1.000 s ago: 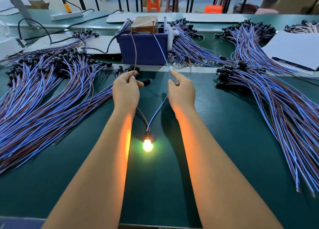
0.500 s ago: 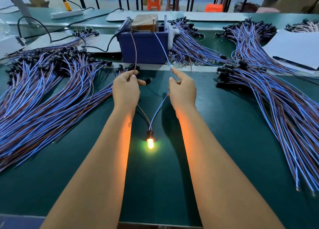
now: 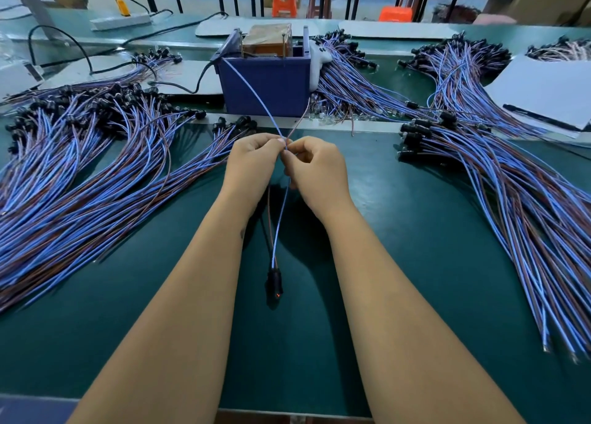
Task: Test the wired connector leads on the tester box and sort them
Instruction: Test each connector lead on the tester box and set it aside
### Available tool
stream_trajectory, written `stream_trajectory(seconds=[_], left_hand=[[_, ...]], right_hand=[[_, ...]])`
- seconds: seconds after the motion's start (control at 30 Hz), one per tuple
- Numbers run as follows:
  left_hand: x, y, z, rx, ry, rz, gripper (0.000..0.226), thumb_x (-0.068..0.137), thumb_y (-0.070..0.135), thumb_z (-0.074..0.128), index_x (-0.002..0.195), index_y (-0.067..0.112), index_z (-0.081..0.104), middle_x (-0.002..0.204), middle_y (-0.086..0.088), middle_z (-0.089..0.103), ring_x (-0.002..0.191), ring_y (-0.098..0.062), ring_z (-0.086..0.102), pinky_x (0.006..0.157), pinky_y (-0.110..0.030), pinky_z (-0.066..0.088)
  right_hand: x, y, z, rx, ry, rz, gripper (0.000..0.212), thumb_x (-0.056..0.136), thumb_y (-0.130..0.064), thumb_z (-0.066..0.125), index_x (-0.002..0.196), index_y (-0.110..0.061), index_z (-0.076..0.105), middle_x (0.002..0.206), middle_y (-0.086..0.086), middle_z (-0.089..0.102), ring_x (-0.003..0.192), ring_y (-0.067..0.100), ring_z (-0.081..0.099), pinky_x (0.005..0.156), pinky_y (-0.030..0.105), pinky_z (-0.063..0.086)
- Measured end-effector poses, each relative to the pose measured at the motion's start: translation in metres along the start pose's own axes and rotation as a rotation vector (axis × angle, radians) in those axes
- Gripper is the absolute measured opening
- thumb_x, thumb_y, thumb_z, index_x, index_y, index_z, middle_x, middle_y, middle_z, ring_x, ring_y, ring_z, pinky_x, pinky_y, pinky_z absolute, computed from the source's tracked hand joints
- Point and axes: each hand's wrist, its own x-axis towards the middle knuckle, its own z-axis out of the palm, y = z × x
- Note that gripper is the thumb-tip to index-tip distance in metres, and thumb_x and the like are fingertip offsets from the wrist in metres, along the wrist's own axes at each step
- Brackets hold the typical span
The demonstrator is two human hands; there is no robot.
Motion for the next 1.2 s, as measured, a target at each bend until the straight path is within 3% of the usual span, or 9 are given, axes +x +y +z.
stream_trajectory(seconds=[0.13, 0.23, 0.3, 0.43, 0.53, 0.73, 0.87, 1.03, 1.2], left_hand=[[-0.002, -0.001, -0.001, 0.056, -0.024, 0.016, 0.018, 0.093, 0.015, 0.059, 0.083, 0.007, 0.073, 0.052, 0.014, 0.059, 0.045, 0.005, 0.049, 0.049, -0.006, 0.036], [0.0, -0.002, -0.004, 0.045, 0.047, -0.007, 0.018, 0.092, 0.017, 0.061, 0.079, 0.017, 0.074, 0.068, 0.011, 0.067, 0.062, 0.0, 0.057, 0.065, -0.014, 0.045], [0.001, -0.002, -0.007, -0.004, 0.108, -0.044, 0.017, 0.093, 0.021, 0.062, 0.081, 0.023, 0.074, 0.07, 0.013, 0.067, 0.058, -0.004, 0.053, 0.059, -0.019, 0.045], [0.006, 0.0, -0.014, -0.226, 0.167, -0.088, 0.018, 0.098, 0.022, 0.057, 0.085, 0.022, 0.069, 0.044, 0.014, 0.041, 0.042, -0.004, 0.03, 0.04, -0.017, 0.026], [0.009, 0.005, -0.014, -0.506, 0.166, -0.149, 0.022, 0.101, 0.014, 0.05, 0.082, 0.015, 0.063, 0.049, 0.008, 0.038, 0.041, -0.005, 0.031, 0.04, -0.016, 0.023], [0.004, 0.012, -0.024, -0.811, 0.062, -0.207, 0.025, 0.093, 0.014, 0.041, 0.069, 0.015, 0.049, 0.052, 0.003, 0.047, 0.052, -0.015, 0.049, 0.048, -0.022, 0.039], [0.0, 0.011, -0.011, -0.316, -0.037, -0.16, 0.032, 0.096, 0.017, 0.043, 0.064, 0.019, 0.047, 0.051, 0.003, 0.052, 0.048, -0.012, 0.051, 0.052, -0.022, 0.04], [-0.01, -0.006, 0.011, 0.514, -0.236, 0.125, 0.029, 0.097, 0.028, 0.051, 0.068, 0.021, 0.051, 0.063, 0.002, 0.054, 0.065, -0.024, 0.052, 0.066, -0.036, 0.044], [-0.018, -0.003, 0.023, 0.722, -0.385, 0.337, 0.013, 0.092, 0.024, 0.057, 0.079, 0.027, 0.055, 0.073, 0.005, 0.059, 0.08, -0.027, 0.059, 0.07, -0.039, 0.048]], right_hand=[[-0.002, -0.001, -0.002, -0.016, -0.034, 0.003, 0.017, 0.09, -0.017, 0.062, 0.074, -0.018, 0.066, 0.065, 0.007, 0.066, 0.062, 0.03, 0.063, 0.065, 0.046, 0.053], [-0.002, -0.001, -0.003, -0.02, -0.091, 0.038, 0.02, 0.088, -0.021, 0.067, 0.068, -0.021, 0.064, 0.056, -0.008, 0.059, 0.052, 0.011, 0.054, 0.057, 0.032, 0.046], [-0.003, -0.002, -0.004, -0.061, -0.167, 0.04, 0.02, 0.085, -0.026, 0.072, 0.067, -0.021, 0.065, 0.052, -0.013, 0.055, 0.051, 0.003, 0.048, 0.057, 0.023, 0.039], [-0.006, -0.003, -0.003, -0.182, -0.328, 0.049, 0.022, 0.077, -0.036, 0.078, 0.066, -0.021, 0.067, 0.05, -0.016, 0.057, 0.052, 0.002, 0.05, 0.059, 0.027, 0.045], [-0.008, -0.005, -0.002, -0.237, -0.364, 0.058, 0.017, 0.077, -0.032, 0.078, 0.066, -0.023, 0.068, 0.052, -0.015, 0.059, 0.054, 0.003, 0.052, 0.064, 0.031, 0.049], [-0.011, -0.01, -0.005, -0.434, 0.104, 0.014, 0.007, 0.087, -0.027, 0.06, 0.081, -0.024, 0.064, 0.07, -0.006, 0.058, 0.07, 0.021, 0.052, 0.056, 0.028, 0.031], [-0.01, -0.013, -0.015, -0.223, 0.412, -0.063, 0.011, 0.091, -0.013, 0.054, 0.094, -0.017, 0.063, 0.085, 0.001, 0.068, 0.074, 0.018, 0.053, 0.062, 0.027, 0.032], [-0.005, -0.012, -0.025, 0.082, 0.495, 0.023, 0.02, 0.084, -0.003, 0.052, 0.082, -0.022, 0.06, 0.09, 0.006, 0.068, 0.075, 0.015, 0.057, 0.07, 0.021, 0.042], [-0.002, -0.006, -0.03, -0.019, 0.517, 0.027, 0.026, 0.085, 0.003, 0.052, 0.092, -0.016, 0.068, 0.1, 0.003, 0.068, 0.09, 0.014, 0.061, 0.069, 0.007, 0.035]])
